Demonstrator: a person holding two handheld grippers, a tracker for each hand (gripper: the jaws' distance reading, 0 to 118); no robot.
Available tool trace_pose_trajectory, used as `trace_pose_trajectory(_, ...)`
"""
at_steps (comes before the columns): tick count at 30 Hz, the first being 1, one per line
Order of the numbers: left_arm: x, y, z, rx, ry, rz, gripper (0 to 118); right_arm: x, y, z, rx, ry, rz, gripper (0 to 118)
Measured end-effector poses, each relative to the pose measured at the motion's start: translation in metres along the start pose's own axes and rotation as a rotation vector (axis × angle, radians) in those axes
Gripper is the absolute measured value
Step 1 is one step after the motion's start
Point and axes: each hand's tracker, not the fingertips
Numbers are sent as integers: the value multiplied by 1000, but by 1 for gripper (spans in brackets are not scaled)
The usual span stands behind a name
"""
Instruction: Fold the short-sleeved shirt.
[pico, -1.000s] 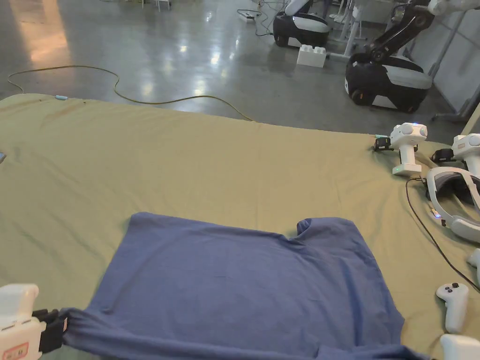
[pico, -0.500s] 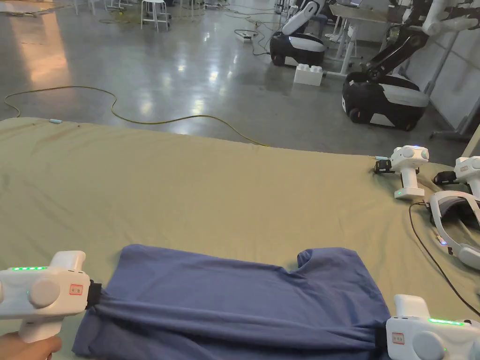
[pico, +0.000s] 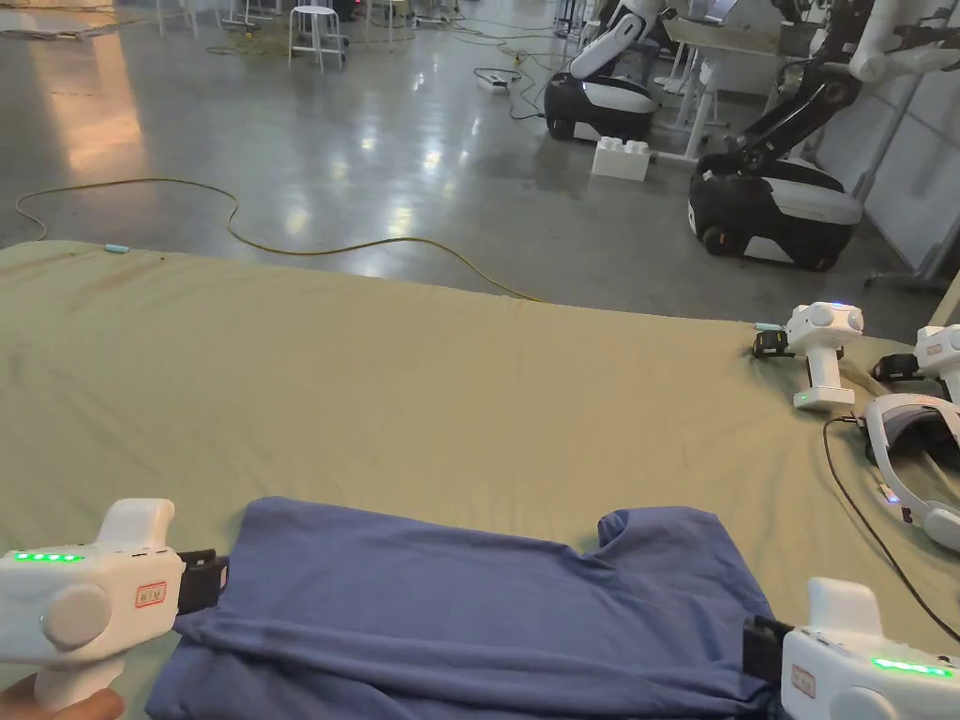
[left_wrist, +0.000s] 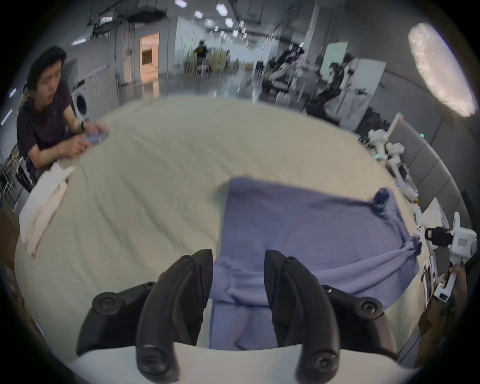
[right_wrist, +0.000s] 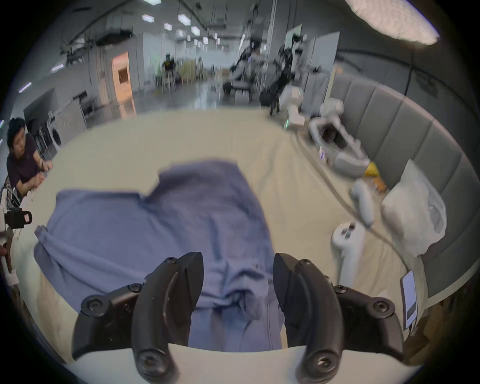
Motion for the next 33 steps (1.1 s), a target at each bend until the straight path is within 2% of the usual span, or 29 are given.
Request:
trace_pose_trajectory(2,13,1,25,109,-2,-38,46,-9,11,29,135,15,-16,61)
trace_pose_trajectory(8,41,-3,89,425,30,-104,46,-44,17,105,490,-21,-53,61)
trace_pose_trajectory(14,73,-22,141,642,91,-128,44,-69,6,150,646,-19,-32,59)
trace_pose_trajectory(15,73,-24,142,657,93,-125,41,-72,3,154,659,-19,-30,55)
trace_pose_trajectory(16,75,-28,146,670,89,-123,29,-75,0,156,676,-15,-27,37)
trace_pose_trajectory(17,77,-32,150,681,93,-124,17,-78,-2,160,677,-26,-22,17)
trace_pose_trajectory(18,78,-36,153,691,105,-124,10,-81,-5,162,676,-41,-22,9)
trace_pose_trajectory(19,80,-39,155,700,111,-124,5,-81,-9,165,684,-49,-31,6)
trace_pose_trajectory(20,79,-44,159,711,106,-122,1,-79,-13,165,689,-17,-41,0)
trace_pose_trajectory(23,79,-53,166,724,101,-133,0,-80,-22,171,706,-13,-53,0)
trace_pose_trajectory(28,73,-60,164,674,149,-142,0,-82,-26,175,712,-10,-27,0)
trace_pose_trajectory(33,42,-53,116,400,171,-125,0,-79,-26,168,664,3,-36,0)
